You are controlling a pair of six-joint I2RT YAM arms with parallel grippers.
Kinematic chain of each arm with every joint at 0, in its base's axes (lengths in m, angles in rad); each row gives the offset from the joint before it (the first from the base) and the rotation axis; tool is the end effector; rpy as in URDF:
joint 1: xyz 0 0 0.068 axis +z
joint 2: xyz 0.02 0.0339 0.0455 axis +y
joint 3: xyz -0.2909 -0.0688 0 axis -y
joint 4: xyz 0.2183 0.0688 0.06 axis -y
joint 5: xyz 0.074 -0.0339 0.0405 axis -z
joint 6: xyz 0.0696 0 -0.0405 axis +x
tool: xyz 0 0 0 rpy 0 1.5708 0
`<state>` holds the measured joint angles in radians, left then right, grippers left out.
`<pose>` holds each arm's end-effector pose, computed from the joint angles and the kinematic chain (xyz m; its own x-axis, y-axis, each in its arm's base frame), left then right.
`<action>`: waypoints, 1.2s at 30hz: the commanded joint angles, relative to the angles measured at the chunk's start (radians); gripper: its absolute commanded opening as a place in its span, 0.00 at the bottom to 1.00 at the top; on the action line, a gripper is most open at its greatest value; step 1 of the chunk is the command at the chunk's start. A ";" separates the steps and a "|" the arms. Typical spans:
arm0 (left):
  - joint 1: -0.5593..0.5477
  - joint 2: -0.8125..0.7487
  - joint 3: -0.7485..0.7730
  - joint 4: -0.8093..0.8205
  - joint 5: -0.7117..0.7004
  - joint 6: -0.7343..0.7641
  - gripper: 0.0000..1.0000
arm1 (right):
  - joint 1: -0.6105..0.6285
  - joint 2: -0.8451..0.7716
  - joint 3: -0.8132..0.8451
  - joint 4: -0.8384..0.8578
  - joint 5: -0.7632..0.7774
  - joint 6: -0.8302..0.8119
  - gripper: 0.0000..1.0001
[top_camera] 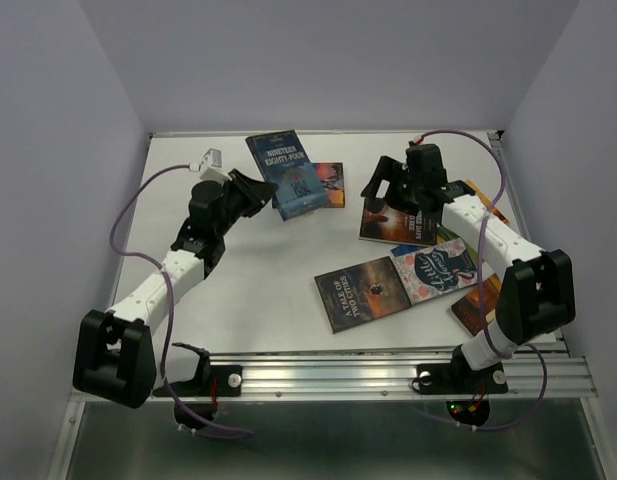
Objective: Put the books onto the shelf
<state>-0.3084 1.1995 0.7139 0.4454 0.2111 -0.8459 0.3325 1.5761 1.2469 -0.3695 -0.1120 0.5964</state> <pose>0.2599 -0.0981 0.3300 -0.3969 -0.6418 -0.6562 0.3004 0.5847 -0.7535 0.3350 0.1239 0.2985 -0.7307 0.3382 -0.5931 0.0062 0.8720 0.4895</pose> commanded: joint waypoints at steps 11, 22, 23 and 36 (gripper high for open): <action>0.006 0.471 0.505 0.207 -0.167 -0.202 0.00 | -0.046 -0.025 0.013 -0.026 0.089 -0.009 1.00; -0.087 0.667 0.549 0.109 -0.435 -0.341 0.00 | -0.087 0.007 -0.001 -0.031 0.083 -0.014 1.00; -0.104 0.672 0.542 0.092 -0.459 -0.372 0.00 | -0.096 0.013 -0.007 -0.031 0.080 -0.012 1.00; -0.219 0.752 0.679 -0.356 -0.648 -0.755 0.00 | -0.115 0.035 -0.030 -0.029 0.025 -0.021 1.00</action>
<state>-0.5037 1.9816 1.3384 0.1791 -0.3481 -1.4384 0.2325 1.6199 1.2243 -0.4122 -0.0704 0.5934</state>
